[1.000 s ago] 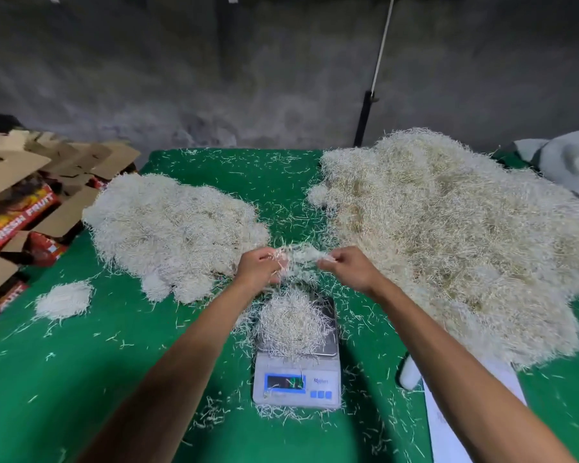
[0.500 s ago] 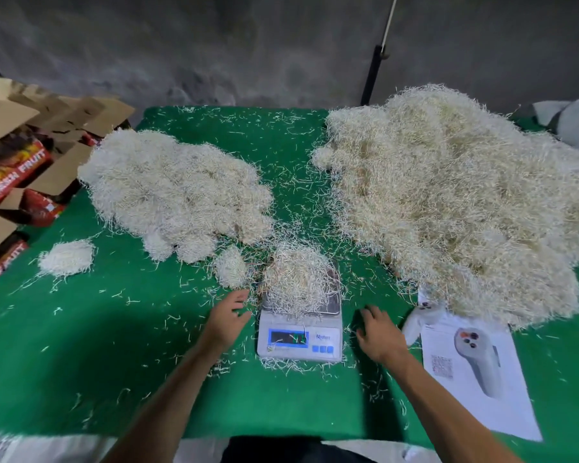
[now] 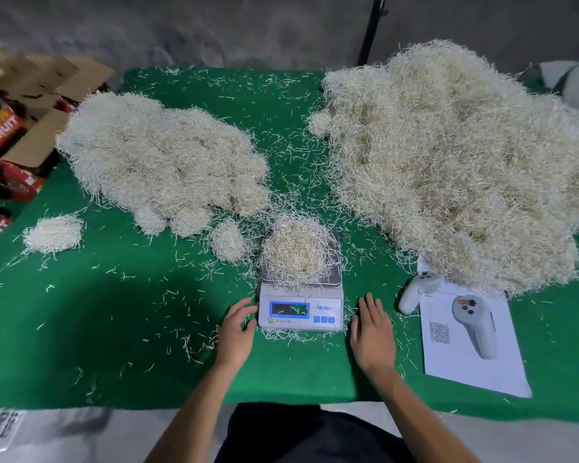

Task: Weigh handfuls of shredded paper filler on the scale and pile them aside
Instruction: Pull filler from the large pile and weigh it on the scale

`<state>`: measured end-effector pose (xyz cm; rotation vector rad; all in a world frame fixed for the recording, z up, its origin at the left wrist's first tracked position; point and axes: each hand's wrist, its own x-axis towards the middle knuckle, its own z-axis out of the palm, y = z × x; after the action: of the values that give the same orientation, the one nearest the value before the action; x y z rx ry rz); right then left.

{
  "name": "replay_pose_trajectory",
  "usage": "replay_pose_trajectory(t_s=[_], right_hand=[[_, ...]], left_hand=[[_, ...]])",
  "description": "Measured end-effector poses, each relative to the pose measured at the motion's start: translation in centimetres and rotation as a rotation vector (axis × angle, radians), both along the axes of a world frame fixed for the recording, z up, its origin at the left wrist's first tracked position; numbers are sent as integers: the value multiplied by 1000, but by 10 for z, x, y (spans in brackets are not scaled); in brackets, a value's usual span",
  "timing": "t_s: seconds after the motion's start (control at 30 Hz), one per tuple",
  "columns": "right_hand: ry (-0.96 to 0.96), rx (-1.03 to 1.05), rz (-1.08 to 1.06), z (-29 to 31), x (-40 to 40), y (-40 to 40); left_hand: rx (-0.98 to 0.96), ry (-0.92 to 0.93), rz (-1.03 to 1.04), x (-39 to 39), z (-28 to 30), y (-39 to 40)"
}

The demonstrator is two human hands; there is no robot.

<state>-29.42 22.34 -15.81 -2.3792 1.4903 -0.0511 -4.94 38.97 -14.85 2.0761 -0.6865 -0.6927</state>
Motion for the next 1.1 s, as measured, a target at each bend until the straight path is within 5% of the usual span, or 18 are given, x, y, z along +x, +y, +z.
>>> replay_pose_trajectory(t_s=[0.5, 0.73, 0.87, 1.1], right_hand=[[-120, -173, -8, 4, -2, -5], [-20, -23, 266, 9, -15, -23], [-198, -46, 204, 9, -13, -24], [-130, 135, 164, 32, 10, -46]], left_hand=[[-27, 62, 10, -1, 0, 1], [-27, 32, -22, 4, -5, 1], [-19, 20, -38, 6, -8, 1], [-27, 50, -53, 11, -8, 5]])
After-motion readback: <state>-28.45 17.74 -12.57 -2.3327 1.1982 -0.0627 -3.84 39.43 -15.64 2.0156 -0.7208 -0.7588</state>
